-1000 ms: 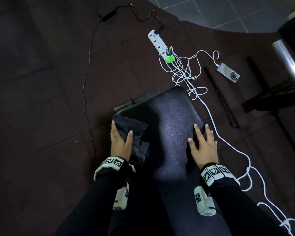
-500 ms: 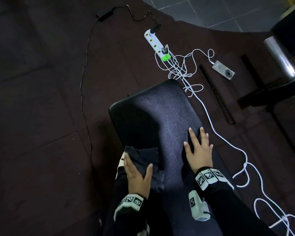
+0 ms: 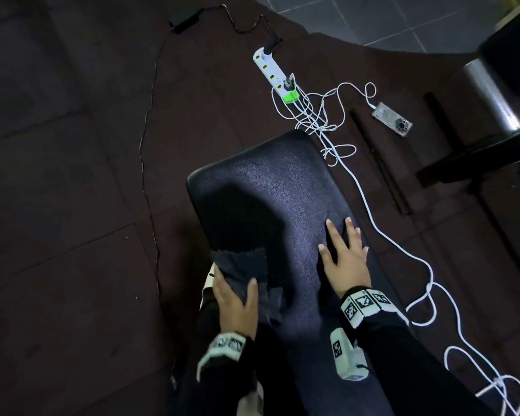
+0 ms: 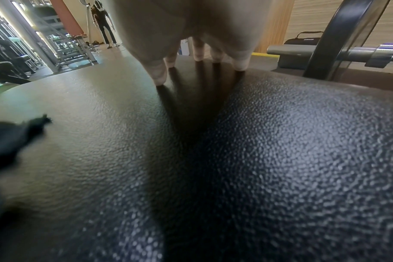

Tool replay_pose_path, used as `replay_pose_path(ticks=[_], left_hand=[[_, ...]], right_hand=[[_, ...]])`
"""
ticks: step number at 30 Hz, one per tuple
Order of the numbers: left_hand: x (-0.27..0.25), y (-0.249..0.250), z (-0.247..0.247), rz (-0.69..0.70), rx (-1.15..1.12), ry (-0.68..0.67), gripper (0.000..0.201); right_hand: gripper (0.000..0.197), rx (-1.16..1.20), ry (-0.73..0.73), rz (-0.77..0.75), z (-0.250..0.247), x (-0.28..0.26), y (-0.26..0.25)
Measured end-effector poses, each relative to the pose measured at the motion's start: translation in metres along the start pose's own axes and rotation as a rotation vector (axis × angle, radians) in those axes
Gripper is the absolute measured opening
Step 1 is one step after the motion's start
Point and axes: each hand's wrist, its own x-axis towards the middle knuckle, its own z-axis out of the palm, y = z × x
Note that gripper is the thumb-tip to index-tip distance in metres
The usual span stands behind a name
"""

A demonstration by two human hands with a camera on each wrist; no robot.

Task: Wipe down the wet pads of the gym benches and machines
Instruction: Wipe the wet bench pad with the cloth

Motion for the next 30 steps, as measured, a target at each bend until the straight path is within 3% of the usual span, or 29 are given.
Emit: replay_pose_path(ticks=[5,8,12,16,19,23,26,30], left_hand=[[-0.064,-0.026,0.01,-0.146,-0.078,-0.11,0.085],[-0.047,-0.021,0.006,-0.133,-0.076,-0.114,0.082],[0.003,-0.004,-0.006,-0.007,-0.031,-0.037,0.081],[0.022,0.006,-0.007,-0.018,0.004,-0.016,0.077],[-0.013,-0.001,0.001,-0.023,0.035,-0.018,0.081],[-0.054,-0.009,0.004,-0.106,-0.005,-0.119,0.085],[-0.033,-0.003,-0.003,-0.092,0.068,-0.144,0.081],[0.038,0.029,-0.019,-0.033,0.177,-0.131,0.077]], right_hand=[[0.055,0.007,0.001,-0.018,0.0,0.0,0.003],[0.055,0.008,-0.003,-0.027,0.0,0.0,0.005],[0.055,0.008,0.017,-0.04,0.002,-0.001,0.006],[0.054,0.009,0.026,-0.059,0.003,-0.003,0.009],[0.054,0.013,0.024,-0.073,0.002,-0.004,0.011],[0.054,0.013,0.003,-0.083,0.0,-0.006,0.014],[0.054,0.011,-0.011,-0.086,-0.001,-0.008,0.014],[0.053,0.014,-0.021,-0.072,-0.001,-0.007,0.013]])
